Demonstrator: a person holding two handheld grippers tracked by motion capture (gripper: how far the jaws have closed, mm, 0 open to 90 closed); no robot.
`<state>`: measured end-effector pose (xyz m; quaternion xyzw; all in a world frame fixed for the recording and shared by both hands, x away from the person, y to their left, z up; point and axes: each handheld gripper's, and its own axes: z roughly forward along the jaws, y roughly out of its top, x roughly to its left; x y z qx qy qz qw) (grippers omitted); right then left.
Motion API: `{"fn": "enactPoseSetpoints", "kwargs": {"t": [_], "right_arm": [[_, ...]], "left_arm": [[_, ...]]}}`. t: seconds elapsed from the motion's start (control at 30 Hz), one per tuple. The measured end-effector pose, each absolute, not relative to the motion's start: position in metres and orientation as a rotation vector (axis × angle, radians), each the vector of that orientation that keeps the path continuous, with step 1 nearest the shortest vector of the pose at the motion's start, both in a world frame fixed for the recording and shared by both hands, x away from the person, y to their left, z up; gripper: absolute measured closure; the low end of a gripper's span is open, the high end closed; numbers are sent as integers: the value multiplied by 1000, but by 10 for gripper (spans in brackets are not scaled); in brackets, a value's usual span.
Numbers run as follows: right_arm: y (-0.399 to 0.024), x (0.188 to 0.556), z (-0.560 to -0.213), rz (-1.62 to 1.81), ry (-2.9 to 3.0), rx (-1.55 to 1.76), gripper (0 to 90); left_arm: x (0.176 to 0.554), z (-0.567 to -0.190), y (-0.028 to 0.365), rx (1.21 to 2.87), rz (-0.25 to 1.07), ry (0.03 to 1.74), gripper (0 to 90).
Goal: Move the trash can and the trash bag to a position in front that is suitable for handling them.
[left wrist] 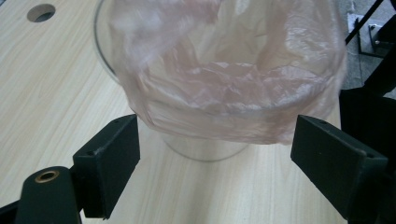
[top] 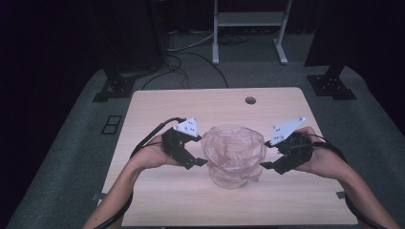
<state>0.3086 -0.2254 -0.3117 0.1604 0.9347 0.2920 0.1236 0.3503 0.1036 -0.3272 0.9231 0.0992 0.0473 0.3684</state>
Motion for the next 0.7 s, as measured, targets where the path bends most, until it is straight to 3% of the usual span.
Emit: {"fn": "enactPoseSetpoints", "kwargs": {"t": [0.07,0.2,0.27,0.57,0.7], "right_arm": [[-224,309,-307,886,2724,463,415],[-214,310,-303,970,2734,440,502],[-207,311,-303,987,2748,432,555],[-165,311,-322,950,2850,340,671],[-159,307,-325,988,2863,311,676]], "left_arm": [[353,-327,106,2359,125,272,143],[354,-325,111,2327,123,298,144],[353,-322,111,2320,118,277,201],[348,-317,104,2305,114,269,197],[343,-315,103,2311,112,250,196]]}}
